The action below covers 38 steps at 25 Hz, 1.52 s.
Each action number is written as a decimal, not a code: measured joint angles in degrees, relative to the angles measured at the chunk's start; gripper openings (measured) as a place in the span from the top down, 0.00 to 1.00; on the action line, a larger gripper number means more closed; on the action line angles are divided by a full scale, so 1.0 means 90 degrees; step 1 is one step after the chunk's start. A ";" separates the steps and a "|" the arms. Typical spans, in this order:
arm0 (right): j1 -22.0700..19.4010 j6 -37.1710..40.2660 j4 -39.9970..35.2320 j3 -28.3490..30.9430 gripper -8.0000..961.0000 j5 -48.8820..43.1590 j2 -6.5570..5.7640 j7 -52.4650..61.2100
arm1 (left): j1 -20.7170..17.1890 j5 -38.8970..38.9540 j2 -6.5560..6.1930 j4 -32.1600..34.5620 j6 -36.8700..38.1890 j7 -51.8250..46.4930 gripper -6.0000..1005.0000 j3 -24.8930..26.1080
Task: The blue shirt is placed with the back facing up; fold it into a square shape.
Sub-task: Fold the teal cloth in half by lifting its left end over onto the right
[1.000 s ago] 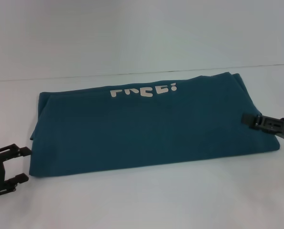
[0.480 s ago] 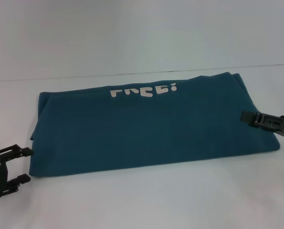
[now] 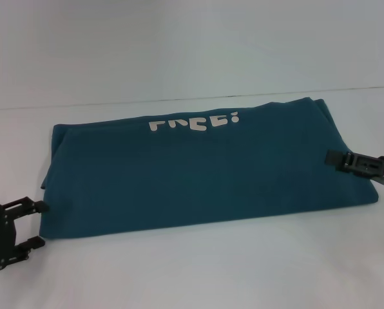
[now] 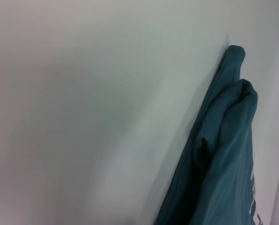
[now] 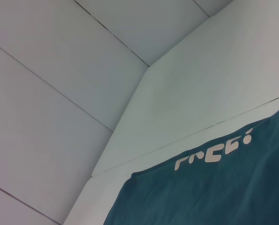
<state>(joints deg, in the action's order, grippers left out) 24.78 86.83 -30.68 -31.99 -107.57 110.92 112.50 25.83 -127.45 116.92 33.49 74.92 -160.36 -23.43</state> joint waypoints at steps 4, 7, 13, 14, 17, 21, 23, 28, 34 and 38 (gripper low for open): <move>0.0000 -0.0004 0.0009 0.0000 0.13 -0.0002 0.0000 -0.0003 | 0.0025 0.0000 0.0016 -0.0046 -0.0063 0.0055 0.25 -0.0008; 0.0000 -0.0008 0.0016 0.0000 0.13 -0.0004 0.0000 -0.0010 | 0.0080 0.0000 0.0028 -0.0140 -0.0164 0.0110 0.25 -0.0015; 0.0000 -0.0009 0.0028 0.0000 0.13 -0.0010 0.0000 -0.0008 | 0.0214 -0.0001 0.0028 -0.0377 -0.0410 0.0228 0.25 -0.0014; 0.0000 -0.0009 0.0029 0.0000 0.13 -0.0010 0.0000 -0.0006 | 0.0237 -0.0001 0.0027 -0.0409 -0.0452 0.0251 0.25 -0.0014; -0.0003 -0.0009 0.0030 0.0000 0.13 -0.0011 0.0000 -0.0001 | 0.0286 0.0005 0.0026 -0.0459 -0.0537 0.0310 0.25 -0.0014; -0.0006 -0.0010 0.0030 -0.0001 0.13 -0.0011 0.0000 -0.0009 | 0.0399 0.0003 0.0030 -0.0536 -0.0676 0.0328 0.25 -0.0048; -0.0011 -0.0009 0.0030 -0.0001 0.13 -0.0011 0.0000 -0.0013 | 0.0437 0.0002 0.0031 -0.0568 -0.0709 0.0357 0.25 -0.0080; -0.0016 -0.0012 0.0030 0.0000 0.13 -0.0011 0.0009 -0.0025 | 0.0489 0.0083 0.0035 -0.0546 -0.0669 0.0450 0.25 -0.0073; 0.0001 -0.0019 0.0030 0.0000 0.13 -0.0011 0.0019 -0.0035 | 0.0664 0.0040 0.0036 -0.0627 -0.0913 0.0484 0.25 -0.0169; 0.0001 -0.0027 0.0030 0.0000 0.13 -0.0011 0.0020 -0.0037 | 0.0708 0.0039 0.0036 -0.0631 -0.1022 0.0484 0.25 -0.0249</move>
<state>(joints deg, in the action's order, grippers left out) 24.79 86.59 -30.41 -31.99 -107.67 111.10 112.17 32.20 -127.09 117.25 27.81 65.72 -156.01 -25.68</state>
